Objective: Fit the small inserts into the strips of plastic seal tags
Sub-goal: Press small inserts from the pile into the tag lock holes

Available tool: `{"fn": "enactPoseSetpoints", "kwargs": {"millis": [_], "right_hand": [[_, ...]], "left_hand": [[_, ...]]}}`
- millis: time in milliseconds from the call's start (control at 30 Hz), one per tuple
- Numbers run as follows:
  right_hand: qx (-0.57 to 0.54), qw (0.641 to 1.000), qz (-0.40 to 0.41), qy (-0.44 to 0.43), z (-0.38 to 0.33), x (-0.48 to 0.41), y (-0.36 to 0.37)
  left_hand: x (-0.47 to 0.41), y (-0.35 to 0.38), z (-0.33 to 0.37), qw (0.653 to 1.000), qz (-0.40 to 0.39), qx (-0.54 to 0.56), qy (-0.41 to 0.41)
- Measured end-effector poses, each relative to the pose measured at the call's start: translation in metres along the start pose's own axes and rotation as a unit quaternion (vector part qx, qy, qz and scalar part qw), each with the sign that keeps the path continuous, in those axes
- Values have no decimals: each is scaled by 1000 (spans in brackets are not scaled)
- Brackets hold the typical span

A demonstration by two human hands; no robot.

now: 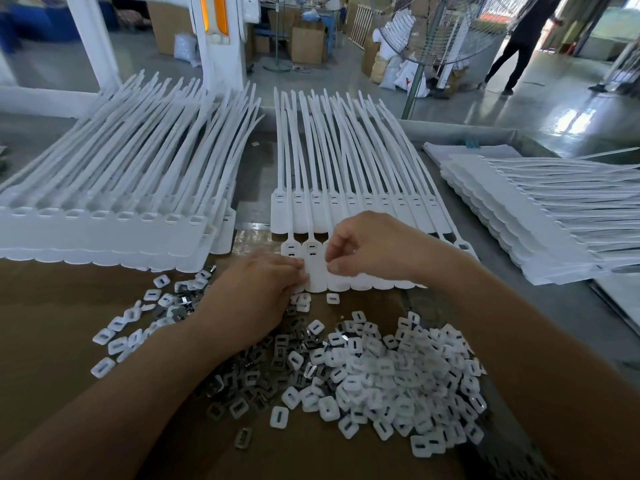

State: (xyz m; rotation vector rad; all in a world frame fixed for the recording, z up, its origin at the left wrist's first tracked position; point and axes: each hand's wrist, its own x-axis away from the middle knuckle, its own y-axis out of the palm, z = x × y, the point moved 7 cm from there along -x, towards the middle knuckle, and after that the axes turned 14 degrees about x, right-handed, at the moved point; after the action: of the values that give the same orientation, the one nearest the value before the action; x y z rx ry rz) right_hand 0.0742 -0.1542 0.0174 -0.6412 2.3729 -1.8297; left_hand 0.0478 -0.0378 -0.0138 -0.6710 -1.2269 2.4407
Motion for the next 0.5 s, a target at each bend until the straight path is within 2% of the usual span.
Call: {"fn": "enactPoseSetpoints", "kwargs": {"millis": [133, 367, 500], "right_hand": [[13, 999, -49, -1, 7, 21, 9], [-18, 997, -77, 1, 17, 31, 27], [-3, 998, -67, -1, 18, 30, 30]], "left_hand": [[1, 1, -3, 1000, 1, 4, -9], [0, 0, -2, 1000, 5, 9, -15], [-1, 1, -2, 1000, 4, 6, -17]]}}
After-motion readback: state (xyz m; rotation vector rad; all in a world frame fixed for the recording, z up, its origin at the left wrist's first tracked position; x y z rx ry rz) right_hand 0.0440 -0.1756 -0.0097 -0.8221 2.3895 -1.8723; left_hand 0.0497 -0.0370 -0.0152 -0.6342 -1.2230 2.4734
